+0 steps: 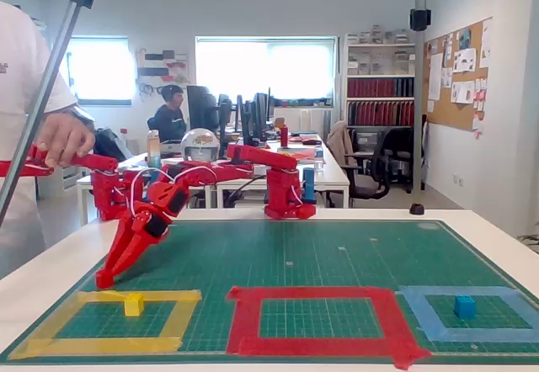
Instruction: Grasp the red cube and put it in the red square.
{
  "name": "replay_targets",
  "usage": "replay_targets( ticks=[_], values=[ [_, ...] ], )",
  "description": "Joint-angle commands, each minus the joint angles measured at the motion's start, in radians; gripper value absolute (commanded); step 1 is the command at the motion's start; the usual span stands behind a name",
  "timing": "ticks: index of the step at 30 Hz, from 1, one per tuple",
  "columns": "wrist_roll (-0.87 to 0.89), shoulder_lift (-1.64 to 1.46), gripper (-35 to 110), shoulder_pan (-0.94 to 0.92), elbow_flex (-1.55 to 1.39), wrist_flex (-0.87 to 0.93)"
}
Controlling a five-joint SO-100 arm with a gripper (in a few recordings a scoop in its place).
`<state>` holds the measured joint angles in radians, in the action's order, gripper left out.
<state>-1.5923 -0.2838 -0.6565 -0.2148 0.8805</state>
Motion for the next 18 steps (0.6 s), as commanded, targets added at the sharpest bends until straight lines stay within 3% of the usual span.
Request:
replay_targets(
  ticks=[1,10,18],
  values=[
    [-0.023,-0.049,-1,-0.002,0.026,-0.026],
    [-0.008,-0.337,-1,0.049,-0.287,-0.021],
    [0.015,-0.500,-1,0.123,-0.391,-0.020]
  ],
)
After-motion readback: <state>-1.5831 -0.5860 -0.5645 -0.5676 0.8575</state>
